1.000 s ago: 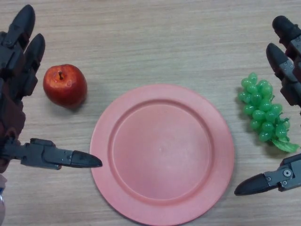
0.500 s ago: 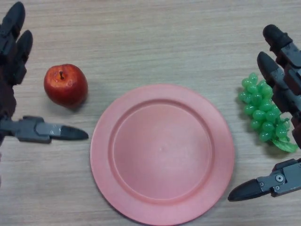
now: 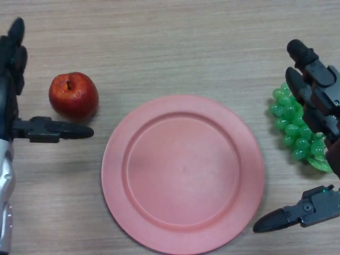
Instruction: Pick up the red apple and place it on the plate
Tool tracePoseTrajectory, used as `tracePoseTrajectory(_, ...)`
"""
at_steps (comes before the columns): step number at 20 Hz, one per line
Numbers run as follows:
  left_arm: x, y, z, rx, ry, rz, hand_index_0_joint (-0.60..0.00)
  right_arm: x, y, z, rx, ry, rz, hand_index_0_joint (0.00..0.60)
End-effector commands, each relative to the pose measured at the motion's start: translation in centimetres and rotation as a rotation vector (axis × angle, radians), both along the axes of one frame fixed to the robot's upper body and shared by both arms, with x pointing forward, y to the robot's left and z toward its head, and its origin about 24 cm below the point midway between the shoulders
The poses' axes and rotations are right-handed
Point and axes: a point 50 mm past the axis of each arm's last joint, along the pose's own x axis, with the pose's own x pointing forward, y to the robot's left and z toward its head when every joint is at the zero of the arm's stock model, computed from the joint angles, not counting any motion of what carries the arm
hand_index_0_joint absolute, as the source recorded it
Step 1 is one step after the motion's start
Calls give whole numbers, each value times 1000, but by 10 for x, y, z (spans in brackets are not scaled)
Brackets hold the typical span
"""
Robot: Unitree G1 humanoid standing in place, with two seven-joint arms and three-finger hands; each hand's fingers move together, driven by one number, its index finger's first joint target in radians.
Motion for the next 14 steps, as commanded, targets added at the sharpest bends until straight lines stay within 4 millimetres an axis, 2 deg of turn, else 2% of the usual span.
tracePoseTrajectory(1, 3, 6, 44, 89, -256, 5, 0, -13, -3, 29, 29, -192, 38, 0)
tracePoseTrajectory(4, 12, 2, 33, 29, -203, 59, 0, -13, -3, 30, 49, -207, 25, 0)
tracePoseTrajectory(7, 13, -7, 26, -14, -218, 22, 0, -14, -3, 29, 37, -209, 22, 0)
tracePoseTrajectory(10, 14, -13, 15, 94, -230, 30, 0, -16, -3, 31, 14, -217, 37, 0)
tracePoseTrajectory(12, 15, -13, 14, 110, -227, 38, -200, -16, -3, 31, 15, -217, 37, 0)
tracePoseTrajectory(13, 17, -13, 12, 129, -223, 45, -350, -16, -3, 31, 15, -217, 36, 0)
tracePoseTrajectory(14, 18, -12, 12, 127, -219, 52, -450, -16, -3, 30, 13, -218, 34, 0)
